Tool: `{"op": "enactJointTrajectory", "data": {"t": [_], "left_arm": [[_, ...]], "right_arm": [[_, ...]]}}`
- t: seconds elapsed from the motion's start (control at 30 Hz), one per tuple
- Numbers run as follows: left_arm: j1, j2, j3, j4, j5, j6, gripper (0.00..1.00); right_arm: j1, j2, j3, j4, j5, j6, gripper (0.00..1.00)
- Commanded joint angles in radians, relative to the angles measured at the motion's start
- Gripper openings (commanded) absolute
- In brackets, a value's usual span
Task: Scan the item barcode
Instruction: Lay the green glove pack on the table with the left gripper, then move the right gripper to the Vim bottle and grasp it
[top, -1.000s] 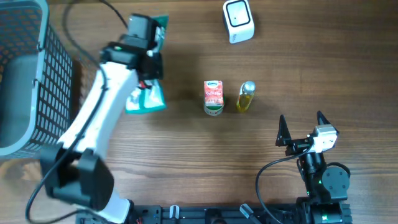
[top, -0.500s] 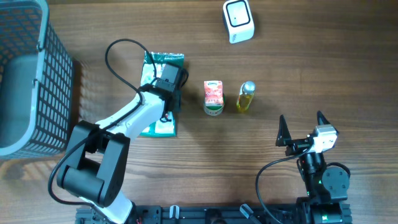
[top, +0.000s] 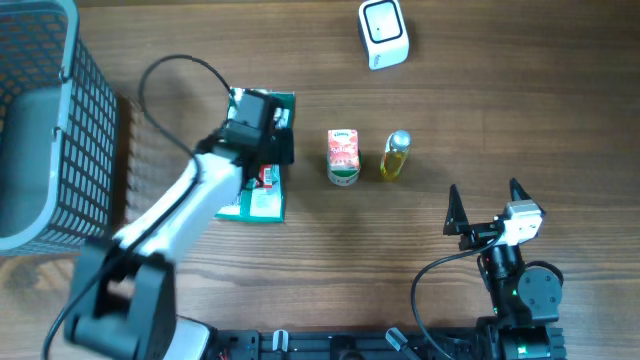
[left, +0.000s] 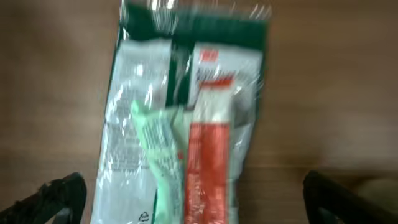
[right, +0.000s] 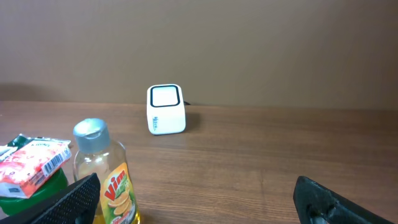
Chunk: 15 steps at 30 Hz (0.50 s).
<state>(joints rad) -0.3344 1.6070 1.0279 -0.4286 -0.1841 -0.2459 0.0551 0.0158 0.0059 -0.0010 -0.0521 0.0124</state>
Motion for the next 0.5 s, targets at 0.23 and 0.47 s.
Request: {"op": "enactJointTrajectory", "data": {"t": [0.23,0.47], "left_arm": [[0.362,-0.114,0.026,-0.085,0.229,0.113,1.0],[0.428,-0.114,0.026,-0.085,0.229,0.111,1.0]], "right_arm": [[-0.004,-0.002,-0.001,0.002,-0.006,-0.012,1.0],[-0.004,-0.002,-0.001,0.002,-0.006,-0.012,1.0]]}}
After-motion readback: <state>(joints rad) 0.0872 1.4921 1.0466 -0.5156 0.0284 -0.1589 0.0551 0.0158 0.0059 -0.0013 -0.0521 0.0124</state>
